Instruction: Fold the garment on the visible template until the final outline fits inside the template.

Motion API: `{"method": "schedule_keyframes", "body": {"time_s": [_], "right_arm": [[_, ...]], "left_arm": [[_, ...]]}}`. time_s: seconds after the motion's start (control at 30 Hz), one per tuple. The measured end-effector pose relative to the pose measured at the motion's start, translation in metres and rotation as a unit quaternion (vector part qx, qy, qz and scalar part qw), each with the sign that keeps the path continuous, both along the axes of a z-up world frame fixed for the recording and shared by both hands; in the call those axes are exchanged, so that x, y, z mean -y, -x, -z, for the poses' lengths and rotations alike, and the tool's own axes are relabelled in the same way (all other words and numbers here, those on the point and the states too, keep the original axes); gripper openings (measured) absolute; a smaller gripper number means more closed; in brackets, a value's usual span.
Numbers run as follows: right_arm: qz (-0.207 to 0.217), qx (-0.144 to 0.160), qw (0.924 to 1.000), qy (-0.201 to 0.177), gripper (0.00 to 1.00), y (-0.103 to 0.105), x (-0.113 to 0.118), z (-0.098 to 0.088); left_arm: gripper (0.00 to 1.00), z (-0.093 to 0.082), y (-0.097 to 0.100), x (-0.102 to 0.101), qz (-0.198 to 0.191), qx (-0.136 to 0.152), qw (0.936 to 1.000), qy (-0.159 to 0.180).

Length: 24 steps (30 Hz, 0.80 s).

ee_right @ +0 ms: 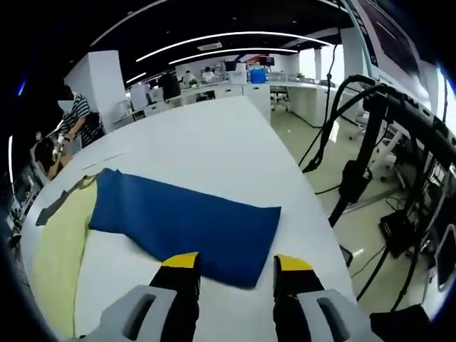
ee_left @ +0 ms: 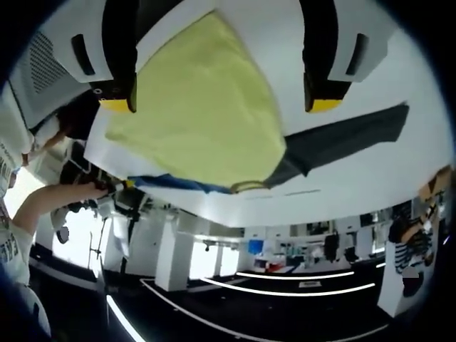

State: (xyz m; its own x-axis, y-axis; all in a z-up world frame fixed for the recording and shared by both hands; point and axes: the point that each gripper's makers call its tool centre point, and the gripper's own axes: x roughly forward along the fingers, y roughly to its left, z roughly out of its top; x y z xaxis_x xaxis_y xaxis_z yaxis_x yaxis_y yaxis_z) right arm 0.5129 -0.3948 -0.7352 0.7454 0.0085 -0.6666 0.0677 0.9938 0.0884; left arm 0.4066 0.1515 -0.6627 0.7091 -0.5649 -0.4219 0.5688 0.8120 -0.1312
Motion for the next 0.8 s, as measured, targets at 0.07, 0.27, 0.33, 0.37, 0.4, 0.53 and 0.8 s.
{"method": "schedule_keyframes", "body": {"time_s": [0.07,0.27,0.33,0.37,0.4,0.53,0.8], "right_arm": [[-0.007,-0.001,0.9999,0.013,0.29,-0.001,-0.001,0.001],[0.018,-0.002,0.9986,0.051,0.17,0.003,0.009,0.005],[0.039,-0.002,0.9983,0.044,0.10,0.003,0.014,0.006],[0.042,-0.002,0.9981,0.044,0.05,0.003,0.017,0.007],[0.040,-0.002,0.9982,0.044,0.04,0.003,0.018,0.007],[0.044,-0.003,0.9983,0.039,0.00,0.003,0.021,0.008],[0.050,-0.007,0.9985,0.023,0.00,0.003,0.023,0.005]], "left_arm": [[0.90,-0.002,-0.001,-0.001,-0.002,0.009,0.9999,-0.005],[0.85,-0.008,-0.004,-0.008,-0.011,0.021,0.9996,-0.014],[0.85,-0.009,-0.005,-0.009,-0.012,0.022,0.9996,-0.014],[0.85,-0.009,-0.005,-0.010,-0.013,0.023,0.9995,-0.017],[0.84,-0.009,-0.005,-0.010,-0.012,0.022,0.9995,-0.020],[0.85,-0.009,-0.005,-0.008,-0.012,0.024,0.9994,-0.020],[0.91,-0.010,-0.005,-0.004,-0.008,0.020,0.9997,-0.012]]}}
